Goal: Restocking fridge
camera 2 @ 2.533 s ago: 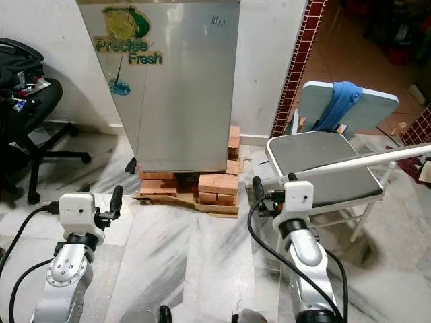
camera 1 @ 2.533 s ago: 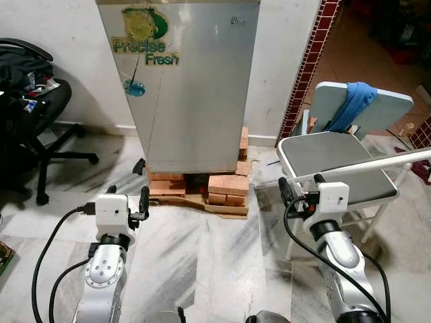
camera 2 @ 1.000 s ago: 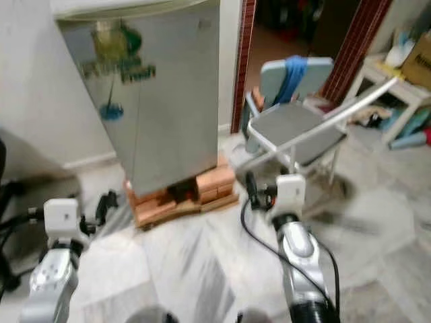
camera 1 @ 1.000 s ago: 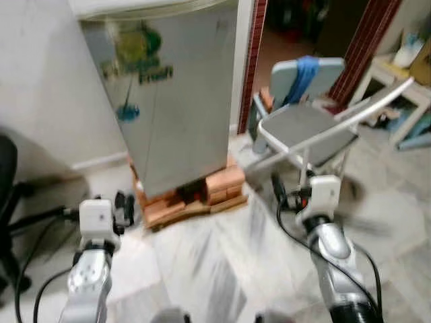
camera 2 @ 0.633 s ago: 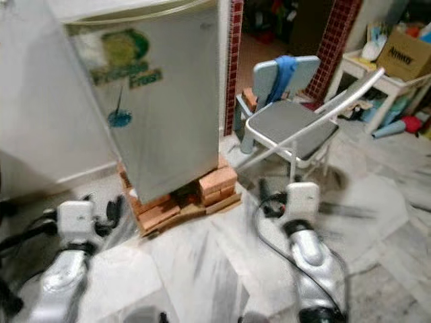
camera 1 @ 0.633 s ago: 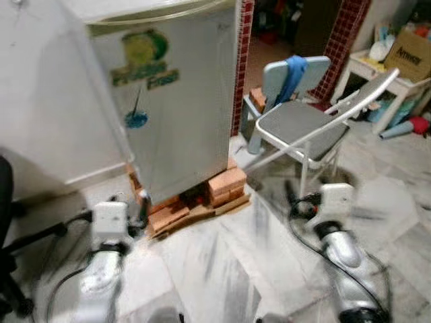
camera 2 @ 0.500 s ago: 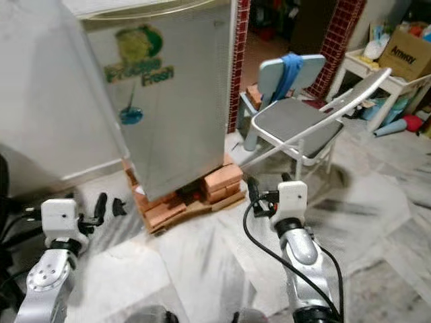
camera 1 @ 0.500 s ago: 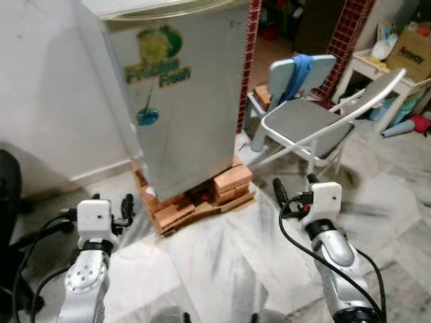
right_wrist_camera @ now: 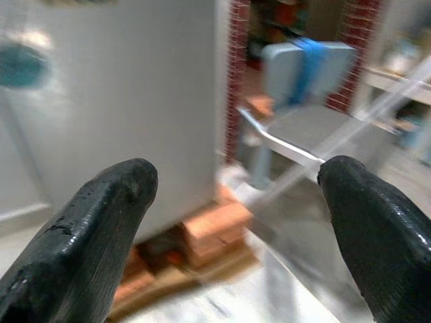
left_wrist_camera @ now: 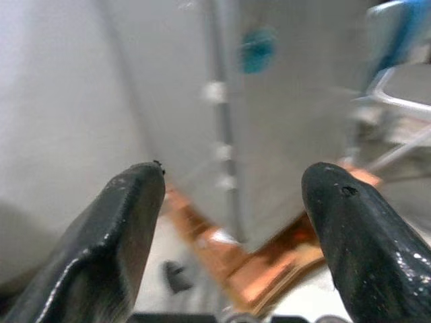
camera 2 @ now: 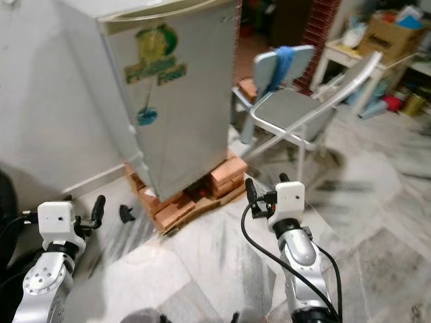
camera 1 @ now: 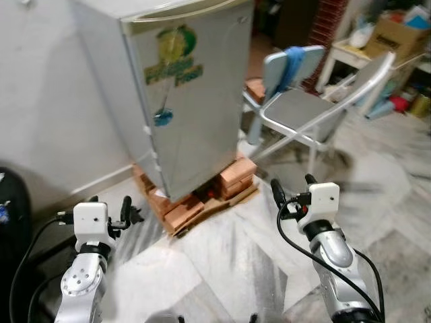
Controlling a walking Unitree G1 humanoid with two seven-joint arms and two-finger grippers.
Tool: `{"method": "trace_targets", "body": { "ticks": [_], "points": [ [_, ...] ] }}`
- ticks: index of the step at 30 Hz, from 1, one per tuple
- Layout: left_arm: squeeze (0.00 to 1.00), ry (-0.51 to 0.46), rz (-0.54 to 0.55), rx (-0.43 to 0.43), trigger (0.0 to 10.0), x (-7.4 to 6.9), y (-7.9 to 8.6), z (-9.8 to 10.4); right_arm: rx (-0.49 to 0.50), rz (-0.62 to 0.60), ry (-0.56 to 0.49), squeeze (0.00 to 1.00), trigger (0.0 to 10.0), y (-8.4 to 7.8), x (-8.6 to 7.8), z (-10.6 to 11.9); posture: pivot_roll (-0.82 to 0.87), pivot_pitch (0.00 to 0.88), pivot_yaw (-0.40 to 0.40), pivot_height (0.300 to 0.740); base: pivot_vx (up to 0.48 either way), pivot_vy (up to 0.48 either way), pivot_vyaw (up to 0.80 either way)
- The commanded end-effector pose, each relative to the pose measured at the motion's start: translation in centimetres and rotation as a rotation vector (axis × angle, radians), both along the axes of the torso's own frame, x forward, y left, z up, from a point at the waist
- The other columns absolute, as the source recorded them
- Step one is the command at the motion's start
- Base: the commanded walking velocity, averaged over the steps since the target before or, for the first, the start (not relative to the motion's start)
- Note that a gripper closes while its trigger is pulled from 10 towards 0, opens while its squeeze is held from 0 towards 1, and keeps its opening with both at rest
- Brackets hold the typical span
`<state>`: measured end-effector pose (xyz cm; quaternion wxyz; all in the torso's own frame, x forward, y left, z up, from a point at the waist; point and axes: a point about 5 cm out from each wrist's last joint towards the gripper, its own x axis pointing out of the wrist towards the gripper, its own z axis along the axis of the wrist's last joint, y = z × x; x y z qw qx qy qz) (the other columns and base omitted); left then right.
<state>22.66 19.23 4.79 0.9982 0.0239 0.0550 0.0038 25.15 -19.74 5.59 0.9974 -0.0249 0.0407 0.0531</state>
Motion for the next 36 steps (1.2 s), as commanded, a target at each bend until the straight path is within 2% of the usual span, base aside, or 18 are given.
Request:
{"method": "trace_targets", "body": {
  "ticks": [1, 5, 13, 21, 26, 36],
  "points": [
    [0.0, 0.005, 0.002, 0.019, 10.0, -0.3, 0.6, 0.0, 0.002, 0.016, -0.029, 0.0, 10.0, 0.5, 0.6, 0.7, 0.06, 0.0, 0.041, 0.74, 0.0, 0.431, -0.54],
    [0.0, -0.01, 0.013, 0.052, 10.0, -0.1, 0.8, 0.4, 0.001, 0.017, -0.031, 0.0, 10.0, 0.5, 0.7, 0.7, 0.06, 0.0, 0.04, 0.74, 0.185, 0.416, -0.13],
    [0.0, 0.009, 0.009, 0.033, 10.0, -0.3, 0.6, -0.1, -0.001, 0.024, -0.031, 0.0, 10.0, 0.6, 0.7, 0.8, 0.06, 0.0, 0.026, 0.74, 0.249, 0.412, 0.0],
    [0.0, 0.013, 0.032, 0.044, 10.0, -1.0, 1.1, -0.2, 0.011, 0.034, -0.01, 0.0, 10.0, 0.8, 0.1, 0.3, 0.08, 0.0, 0.018, 0.74, 0.25, 0.411, 0.0],
    [0.0, 0.012, 0.024, 0.052, 10.0, -1.0, 0.9, -0.2, 0.02, 0.034, 0.004, 0.0, 10.0, 1.1, 0.0, 0.1, 0.09, 0.0, 0.022, 0.74, 0.247, 0.412, 0.0],
    [0.0, -0.002, 0.001, 0.051, 10.0, -0.5, 0.4, 0.1, 0.016, 0.036, -0.006, 0.0, 10.0, 1.0, 0.3, 0.3, 0.08, 0.0, 0.022, 0.74, 0.246, 0.412, -0.64]
  ]
}}
